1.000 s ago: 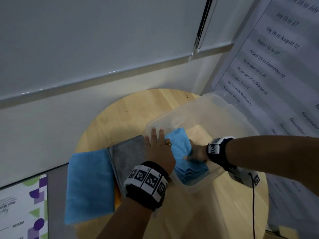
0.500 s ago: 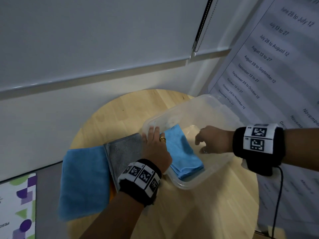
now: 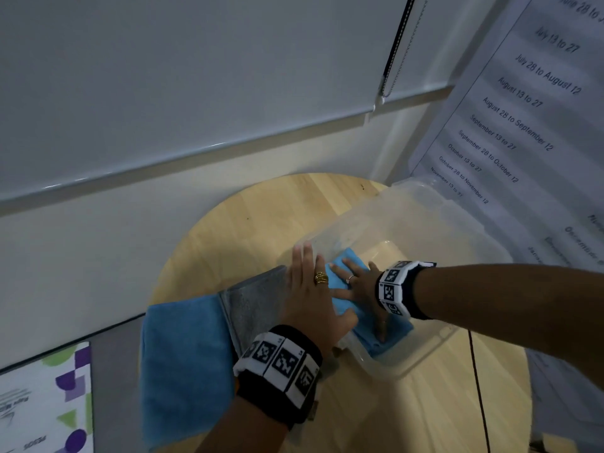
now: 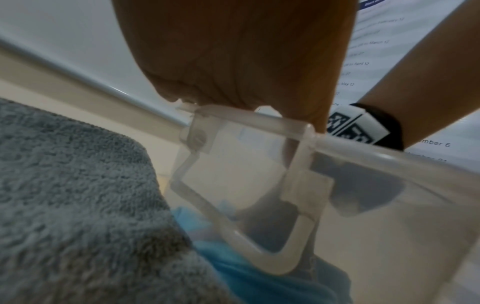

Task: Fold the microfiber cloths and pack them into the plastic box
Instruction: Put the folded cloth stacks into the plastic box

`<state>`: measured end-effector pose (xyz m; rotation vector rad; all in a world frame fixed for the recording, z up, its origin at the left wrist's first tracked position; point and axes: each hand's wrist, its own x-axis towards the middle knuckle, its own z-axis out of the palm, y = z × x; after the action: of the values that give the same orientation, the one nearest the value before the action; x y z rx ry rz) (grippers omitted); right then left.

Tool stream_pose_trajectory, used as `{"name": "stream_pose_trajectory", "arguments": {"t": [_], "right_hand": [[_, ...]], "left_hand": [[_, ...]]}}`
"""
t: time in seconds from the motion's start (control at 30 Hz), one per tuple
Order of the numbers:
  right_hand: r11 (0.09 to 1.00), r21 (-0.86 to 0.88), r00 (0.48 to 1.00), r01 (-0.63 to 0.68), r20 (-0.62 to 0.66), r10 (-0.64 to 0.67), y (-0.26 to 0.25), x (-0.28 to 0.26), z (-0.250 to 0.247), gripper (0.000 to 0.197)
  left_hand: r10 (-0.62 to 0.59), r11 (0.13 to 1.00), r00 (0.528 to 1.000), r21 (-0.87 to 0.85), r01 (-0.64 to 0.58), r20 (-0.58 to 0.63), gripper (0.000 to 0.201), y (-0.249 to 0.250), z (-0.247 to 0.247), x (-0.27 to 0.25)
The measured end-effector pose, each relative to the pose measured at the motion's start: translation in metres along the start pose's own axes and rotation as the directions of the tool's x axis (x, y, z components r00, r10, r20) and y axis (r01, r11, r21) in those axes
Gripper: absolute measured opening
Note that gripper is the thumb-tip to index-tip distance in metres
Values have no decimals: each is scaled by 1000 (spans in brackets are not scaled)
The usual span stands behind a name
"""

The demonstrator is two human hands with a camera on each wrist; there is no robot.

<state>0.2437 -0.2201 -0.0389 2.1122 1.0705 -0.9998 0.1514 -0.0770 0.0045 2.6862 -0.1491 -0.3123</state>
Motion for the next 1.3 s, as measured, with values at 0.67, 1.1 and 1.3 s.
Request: {"name": "stream_pose_trajectory", "arguments": {"t": [0.67,1.1,1.3], "right_hand": [[770,634,847,70,-445,290,-8,-67,-72,38],[738,672,823,69,-456,338,-162,-54,-7,26],[637,764,799,105,-446,403,-174,-34,23,39]], "left_hand": [[-181,904,938,-426,40,-295,82,-33,-28,-18],[-715,485,655,-500,717,244,39,-48,19,-89],[-708,419,632,-533,735,314,43,-46,34,-78]]}}
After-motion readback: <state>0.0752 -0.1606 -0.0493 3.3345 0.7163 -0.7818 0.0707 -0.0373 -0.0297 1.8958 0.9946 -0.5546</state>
